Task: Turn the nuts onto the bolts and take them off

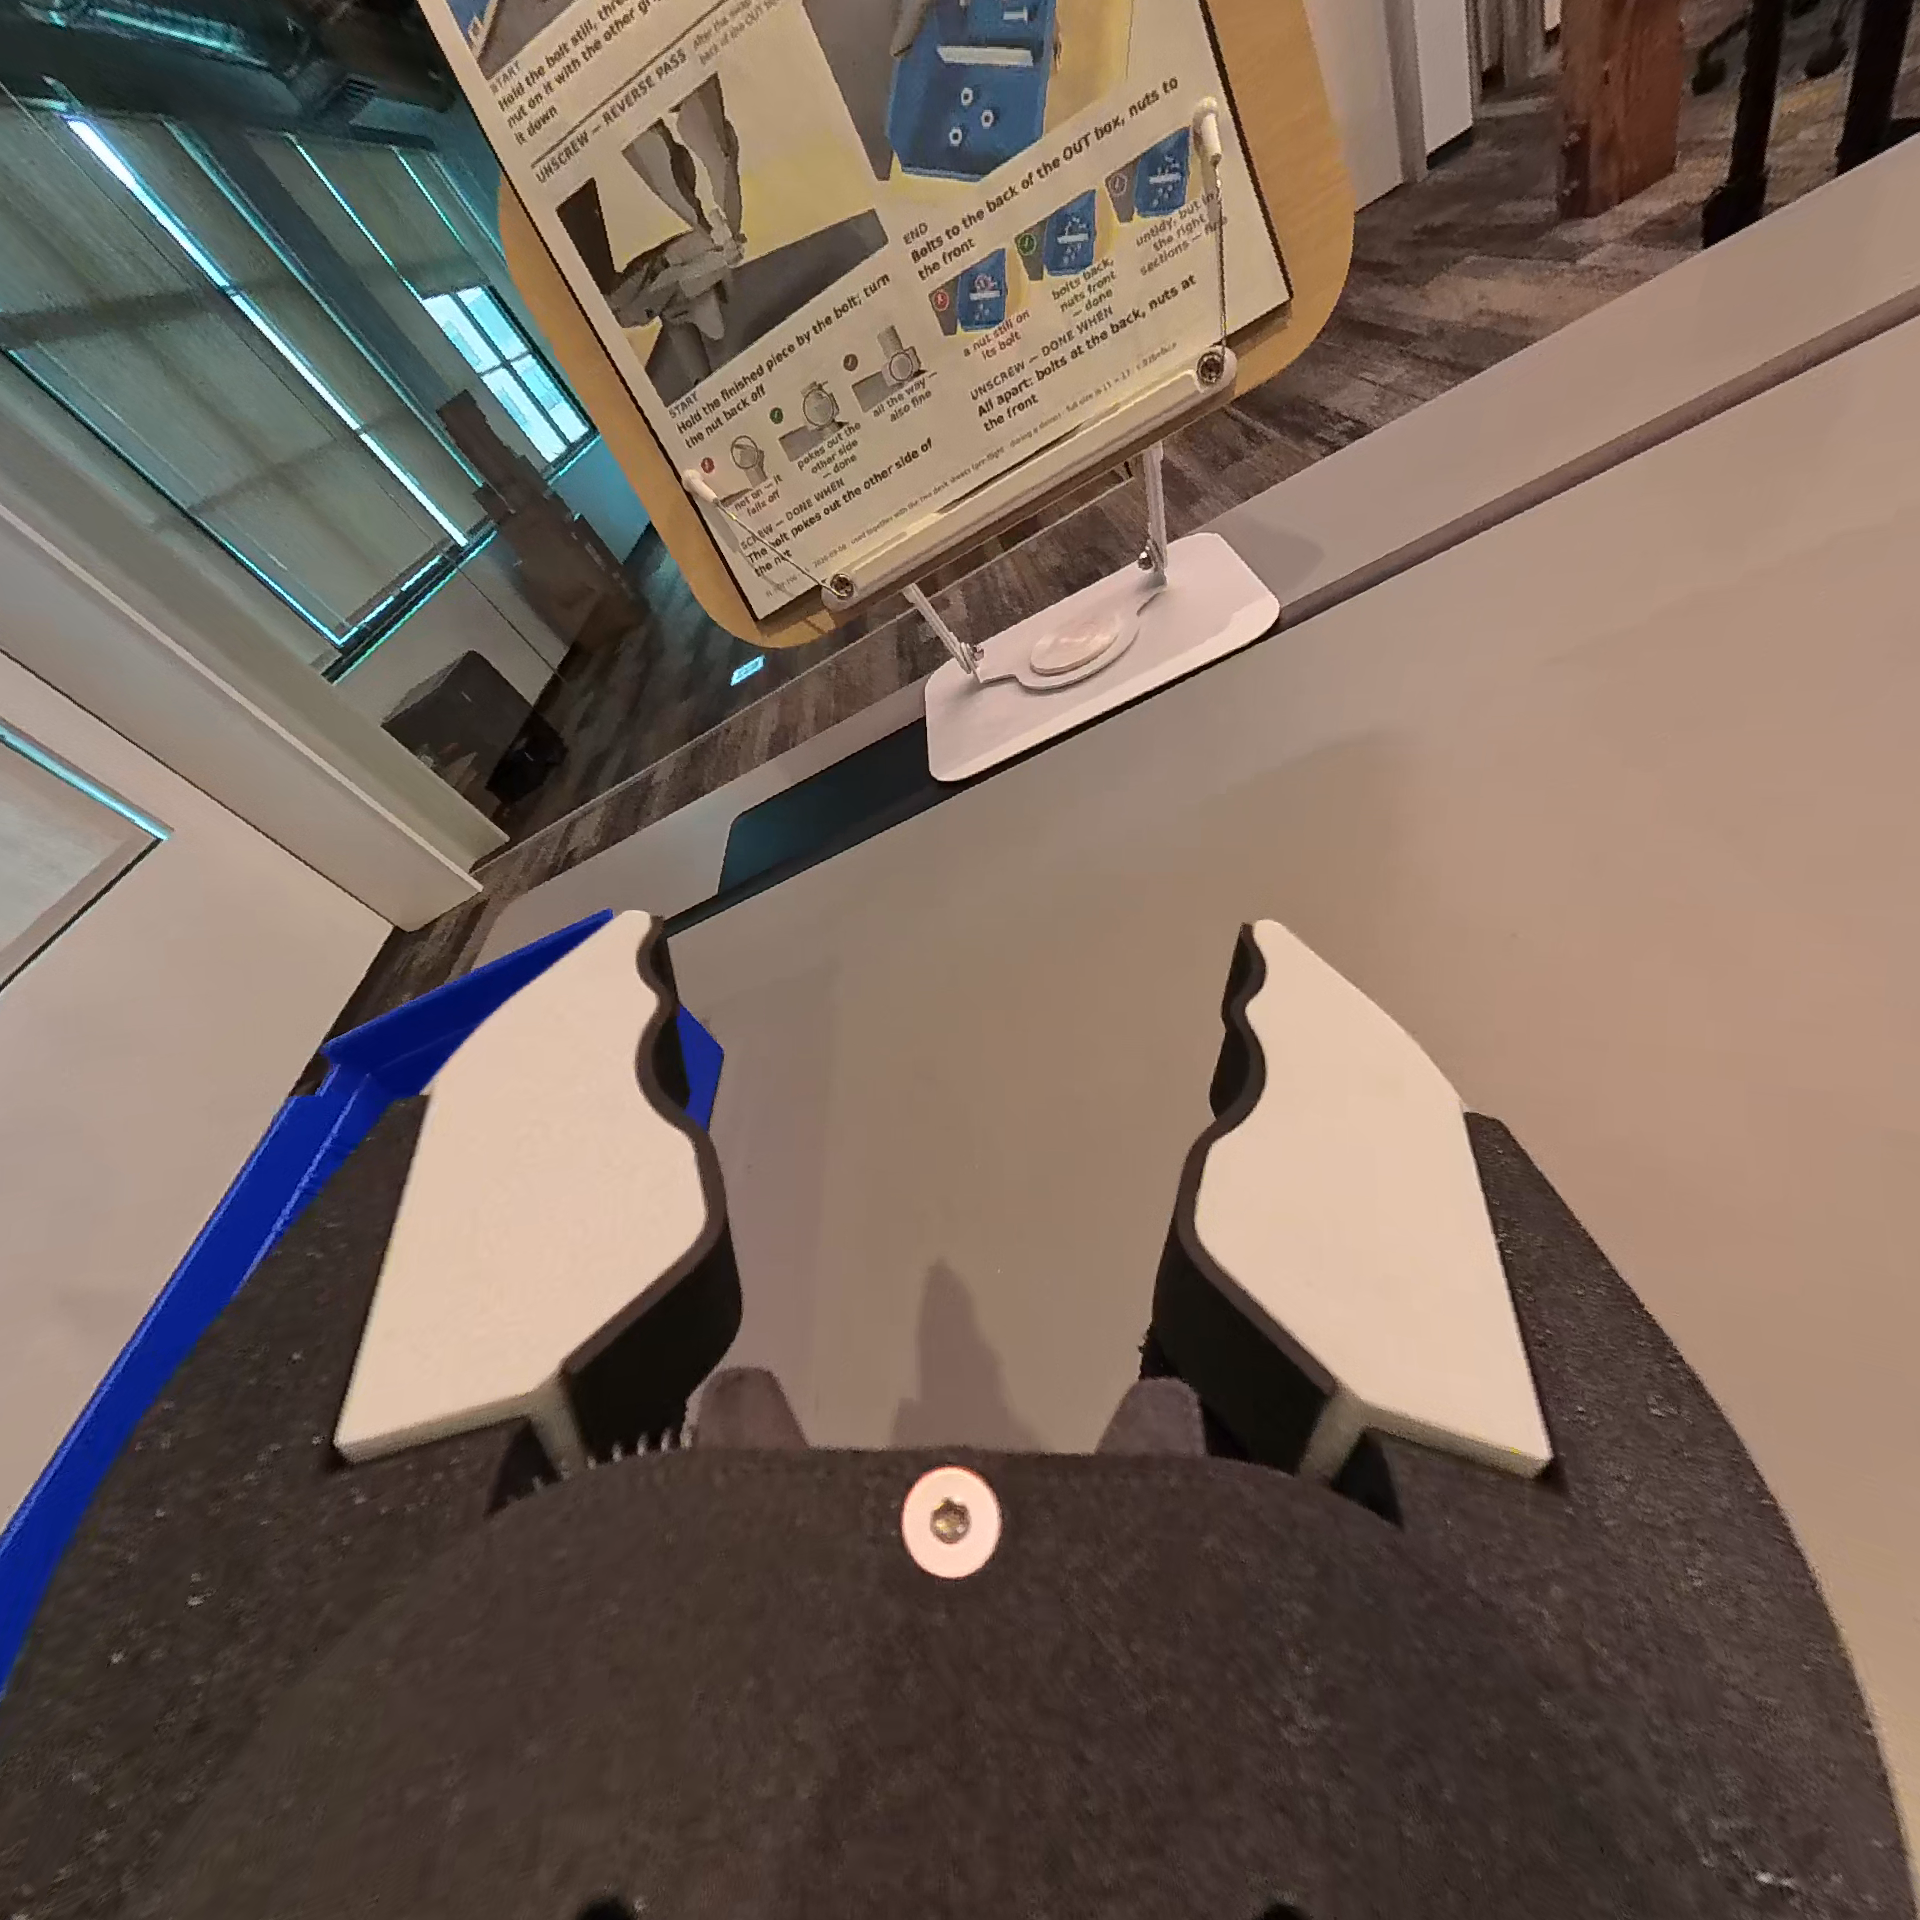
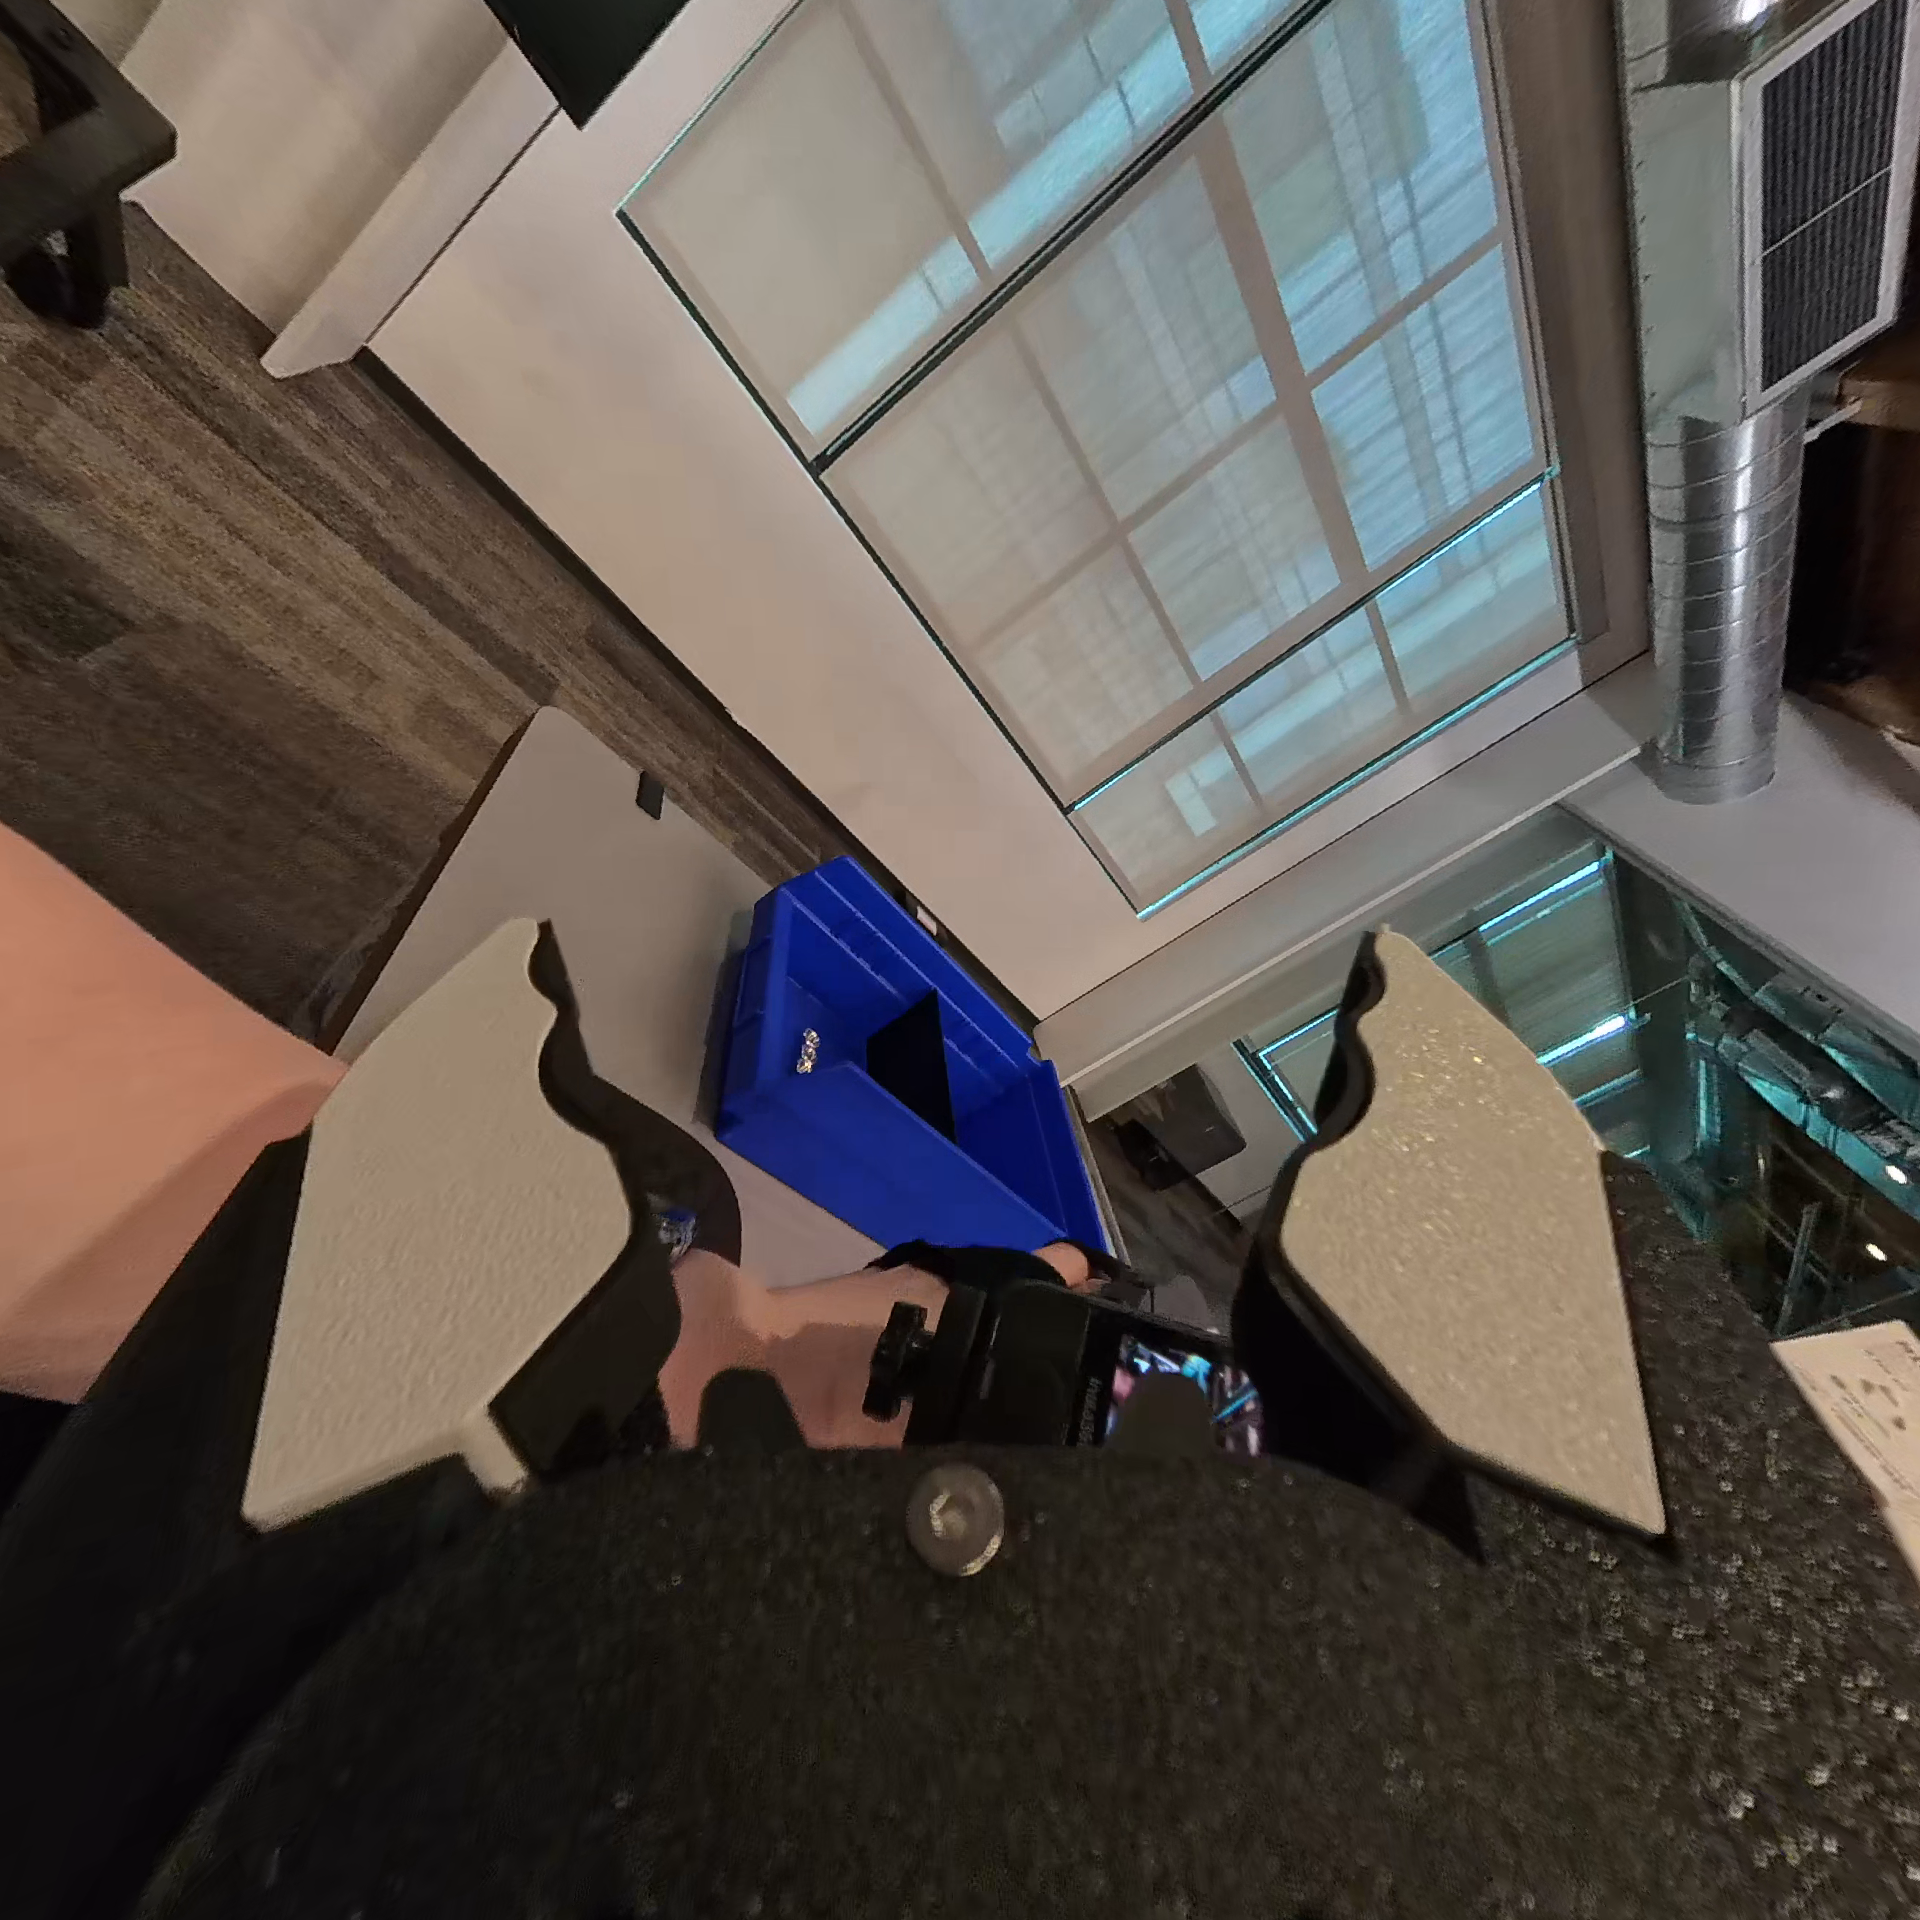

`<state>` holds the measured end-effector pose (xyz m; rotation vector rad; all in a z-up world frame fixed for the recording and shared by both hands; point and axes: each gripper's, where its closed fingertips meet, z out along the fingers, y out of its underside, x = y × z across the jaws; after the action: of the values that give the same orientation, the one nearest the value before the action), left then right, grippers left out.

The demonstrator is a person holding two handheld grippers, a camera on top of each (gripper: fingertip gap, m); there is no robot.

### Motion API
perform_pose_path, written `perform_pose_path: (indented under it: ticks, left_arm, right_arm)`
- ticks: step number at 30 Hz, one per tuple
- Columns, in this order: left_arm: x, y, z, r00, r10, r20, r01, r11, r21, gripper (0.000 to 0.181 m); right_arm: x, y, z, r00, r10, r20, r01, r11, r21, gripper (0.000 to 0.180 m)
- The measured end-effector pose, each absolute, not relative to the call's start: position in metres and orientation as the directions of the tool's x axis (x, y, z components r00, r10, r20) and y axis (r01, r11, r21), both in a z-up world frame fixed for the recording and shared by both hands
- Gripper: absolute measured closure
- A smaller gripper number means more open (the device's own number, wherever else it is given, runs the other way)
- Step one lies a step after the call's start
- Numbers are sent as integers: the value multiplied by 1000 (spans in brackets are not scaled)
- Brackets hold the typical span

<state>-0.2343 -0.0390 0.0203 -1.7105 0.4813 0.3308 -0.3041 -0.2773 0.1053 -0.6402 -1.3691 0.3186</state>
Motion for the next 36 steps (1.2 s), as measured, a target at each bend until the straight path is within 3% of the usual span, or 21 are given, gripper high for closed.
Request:
perform_pose_path:
  ticks: [7,14,20,24,29,32,36]
  left_arm:
    - [-237,-39,18,869,-129,-478,-494,-155,-855,81]
    - [-240,-40,21,883,-132,-450,-466,-147,-873,81]
    - [-240,-50,32,910,-170,-379,-399,-100,-912,80]
    - [-250,-67,47,936,-207,-287,-297,-19,-955,79]
    - [-256,-110,83,930,-254,-267,-235,150,-960,76]
    - [-231,-157,117,892,-327,-312,-206,321,-925,75]
    - [-163,-226,146,775,-341,-532,-305,536,-788,72]
  right_arm:
    - [-305,-268,101,205,575,792,178,774,-607,44]
    - [-281,-290,144,285,545,788,99,801,-590,47]
    - [-236,-258,175,453,584,674,61,734,-677,47]
    - [-179,-199,188,626,623,469,15,591,-807,48]
    - [-104,-105,166,849,473,235,62,352,-934,49]
    - [-75,-59,134,915,323,243,191,184,-964,50]
    - [-91,-28,95,901,293,319,327,25,-945,50]
